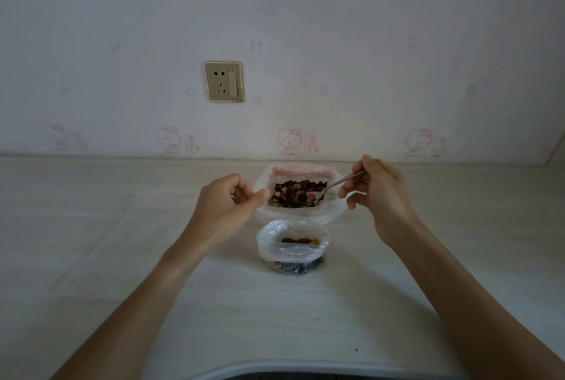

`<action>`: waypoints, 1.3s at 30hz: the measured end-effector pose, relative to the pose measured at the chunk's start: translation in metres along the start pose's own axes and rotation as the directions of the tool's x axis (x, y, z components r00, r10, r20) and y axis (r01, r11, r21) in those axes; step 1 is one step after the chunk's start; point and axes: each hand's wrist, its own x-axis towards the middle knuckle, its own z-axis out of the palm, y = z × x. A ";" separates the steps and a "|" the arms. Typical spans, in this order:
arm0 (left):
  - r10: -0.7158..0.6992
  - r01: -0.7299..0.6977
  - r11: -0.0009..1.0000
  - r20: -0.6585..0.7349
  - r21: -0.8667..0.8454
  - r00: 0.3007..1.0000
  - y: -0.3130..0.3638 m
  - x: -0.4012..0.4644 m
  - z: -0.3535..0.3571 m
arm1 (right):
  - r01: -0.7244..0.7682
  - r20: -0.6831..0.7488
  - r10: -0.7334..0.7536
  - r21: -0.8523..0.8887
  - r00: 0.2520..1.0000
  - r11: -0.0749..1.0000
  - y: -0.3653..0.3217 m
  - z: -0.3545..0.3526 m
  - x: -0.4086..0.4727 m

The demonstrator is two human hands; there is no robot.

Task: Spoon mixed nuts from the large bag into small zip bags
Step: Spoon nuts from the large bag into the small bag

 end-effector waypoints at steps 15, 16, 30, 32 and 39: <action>0.059 -0.064 0.998 0.459 -0.006 0.887 0.014 -0.017 -0.001 | 0.492 0.351 -0.379 -0.329 0.856 0.806 -0.012 0.014 -0.025; 0.053 -0.041 0.999 0.467 -0.036 0.883 0.014 -0.017 -0.001 | 0.543 0.380 -0.416 -0.344 0.826 0.766 -0.012 0.014 -0.027; 0.020 -0.007 0.999 0.444 -0.031 0.896 0.012 -0.016 0.001 | 0.632 0.262 -0.576 -0.282 0.774 0.722 -0.010 0.015 -0.028; 0.054 -0.044 0.998 0.398 -0.034 0.916 0.012 -0.015 -0.002 | 0.572 0.205 -0.534 -0.261 0.820 0.778 -0.008 0.015 -0.025; 0.048 -0.038 0.985 -0.055 0.171 0.997 -0.012 0.002 0.003 | 0.213 0.077 -0.202 -0.173 0.976 0.962 0.004 0.011 -0.011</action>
